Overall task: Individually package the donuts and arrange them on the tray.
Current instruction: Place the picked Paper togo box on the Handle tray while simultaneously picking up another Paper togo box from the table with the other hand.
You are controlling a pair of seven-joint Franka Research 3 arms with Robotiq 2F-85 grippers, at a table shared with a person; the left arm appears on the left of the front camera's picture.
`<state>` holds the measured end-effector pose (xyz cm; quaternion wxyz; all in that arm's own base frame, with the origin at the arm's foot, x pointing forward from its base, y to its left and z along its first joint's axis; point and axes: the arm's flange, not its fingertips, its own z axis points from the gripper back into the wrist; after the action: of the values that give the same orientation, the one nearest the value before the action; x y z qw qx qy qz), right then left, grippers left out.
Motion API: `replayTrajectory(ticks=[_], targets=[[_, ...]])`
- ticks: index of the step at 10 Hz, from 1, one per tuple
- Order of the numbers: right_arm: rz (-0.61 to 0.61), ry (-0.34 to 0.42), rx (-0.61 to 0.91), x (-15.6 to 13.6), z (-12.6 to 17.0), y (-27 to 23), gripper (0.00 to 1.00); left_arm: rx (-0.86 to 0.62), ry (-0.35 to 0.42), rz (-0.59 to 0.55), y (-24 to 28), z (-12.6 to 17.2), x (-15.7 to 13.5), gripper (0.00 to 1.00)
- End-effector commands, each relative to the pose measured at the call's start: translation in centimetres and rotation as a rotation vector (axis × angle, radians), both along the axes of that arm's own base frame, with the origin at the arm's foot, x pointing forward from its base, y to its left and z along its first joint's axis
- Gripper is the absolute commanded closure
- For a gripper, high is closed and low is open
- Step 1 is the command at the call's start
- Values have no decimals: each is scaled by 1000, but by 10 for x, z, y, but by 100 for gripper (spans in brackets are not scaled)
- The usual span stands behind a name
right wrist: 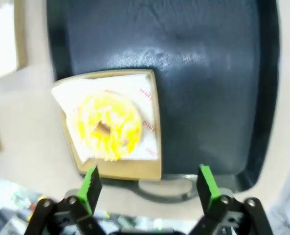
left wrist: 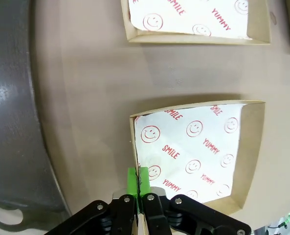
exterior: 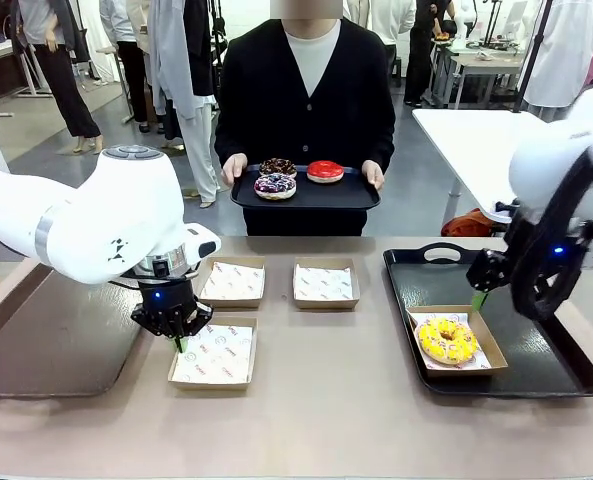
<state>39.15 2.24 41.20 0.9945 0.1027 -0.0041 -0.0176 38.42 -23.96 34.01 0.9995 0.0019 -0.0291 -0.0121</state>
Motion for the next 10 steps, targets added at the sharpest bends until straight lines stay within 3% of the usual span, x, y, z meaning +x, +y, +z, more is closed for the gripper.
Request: replayTrajectory(ticks=[1, 5, 8, 10], targets=[[47, -51, 267, -44, 37, -51, 0, -12, -25, -6, 7, 41, -3, 100], [22, -171, 753, -88, 79, -167, 0, -26, -94, 22, 13, 116, 5, 100], [-56, -225, 969, -101, 73, -230, 0, -12, -133, 49, 4, 170, 28, 100], [-85, -254, 1073, -108, 54, -263, 0, -11, -135, 51, -3, 188, 54, 100]])
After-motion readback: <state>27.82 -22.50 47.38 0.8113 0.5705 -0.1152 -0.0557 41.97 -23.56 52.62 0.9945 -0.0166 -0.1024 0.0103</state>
